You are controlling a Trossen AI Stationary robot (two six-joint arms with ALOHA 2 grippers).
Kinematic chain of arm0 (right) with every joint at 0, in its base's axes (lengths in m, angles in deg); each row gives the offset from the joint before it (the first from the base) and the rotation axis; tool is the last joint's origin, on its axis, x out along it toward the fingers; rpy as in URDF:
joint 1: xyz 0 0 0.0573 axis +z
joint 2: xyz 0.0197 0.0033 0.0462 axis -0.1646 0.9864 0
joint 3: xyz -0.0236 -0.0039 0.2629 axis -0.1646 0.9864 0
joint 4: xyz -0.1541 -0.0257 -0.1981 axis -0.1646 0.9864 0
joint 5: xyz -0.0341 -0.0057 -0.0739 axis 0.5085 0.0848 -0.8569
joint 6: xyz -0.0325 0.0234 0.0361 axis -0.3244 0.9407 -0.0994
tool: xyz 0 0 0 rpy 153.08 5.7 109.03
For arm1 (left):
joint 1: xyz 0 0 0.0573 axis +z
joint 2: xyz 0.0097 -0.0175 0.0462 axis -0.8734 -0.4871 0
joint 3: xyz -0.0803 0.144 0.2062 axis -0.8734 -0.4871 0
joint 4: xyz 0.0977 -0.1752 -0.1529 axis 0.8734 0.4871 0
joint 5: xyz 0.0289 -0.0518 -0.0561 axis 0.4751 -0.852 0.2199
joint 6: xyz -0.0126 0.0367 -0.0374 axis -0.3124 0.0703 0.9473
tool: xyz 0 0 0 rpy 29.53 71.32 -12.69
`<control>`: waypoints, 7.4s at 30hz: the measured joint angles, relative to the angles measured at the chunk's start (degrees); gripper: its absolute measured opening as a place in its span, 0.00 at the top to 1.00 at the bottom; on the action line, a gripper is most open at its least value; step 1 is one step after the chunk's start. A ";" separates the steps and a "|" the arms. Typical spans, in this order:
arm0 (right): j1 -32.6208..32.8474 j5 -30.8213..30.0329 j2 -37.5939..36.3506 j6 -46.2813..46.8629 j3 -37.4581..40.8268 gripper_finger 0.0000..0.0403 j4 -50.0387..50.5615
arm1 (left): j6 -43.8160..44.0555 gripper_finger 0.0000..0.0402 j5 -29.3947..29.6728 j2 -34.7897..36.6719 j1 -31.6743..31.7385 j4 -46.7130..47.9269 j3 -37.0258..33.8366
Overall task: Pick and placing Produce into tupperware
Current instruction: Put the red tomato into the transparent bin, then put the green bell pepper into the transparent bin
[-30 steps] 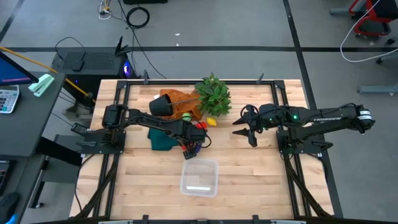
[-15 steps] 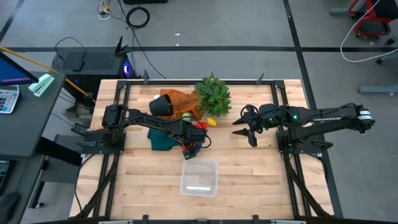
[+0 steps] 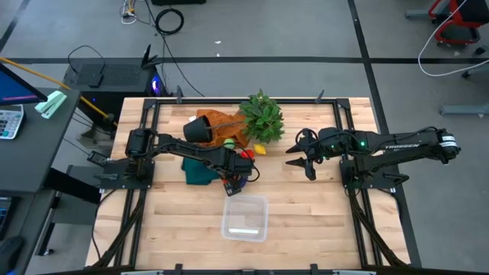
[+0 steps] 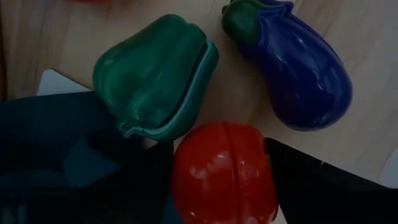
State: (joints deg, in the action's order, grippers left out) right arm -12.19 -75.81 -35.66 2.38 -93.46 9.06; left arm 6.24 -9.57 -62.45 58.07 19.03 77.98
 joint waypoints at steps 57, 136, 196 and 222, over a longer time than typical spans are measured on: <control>3.13 11.52 -14.32 1.52 0.03 0.61 3.46 | 2.46 0.44 -0.04 0.13 -9.48 18.79 21.99; 47.23 -31.85 -4.04 17.80 0.05 0.62 -2.96 | 15.04 0.38 -0.48 -12.69 -19.21 -2.05 21.70; 47.21 -33.07 -4.07 17.25 0.05 0.62 -2.14 | 10.45 0.43 21.35 0.46 -6.75 20.81 21.49; 43.08 -58.95 -4.04 27.72 0.05 0.62 15.94 | 10.73 0.44 13.83 0.20 1.84 10.28 11.30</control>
State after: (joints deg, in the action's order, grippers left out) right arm 30.89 -134.76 -39.71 30.11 -93.41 25.00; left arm 16.97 4.25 -62.26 59.90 29.31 89.28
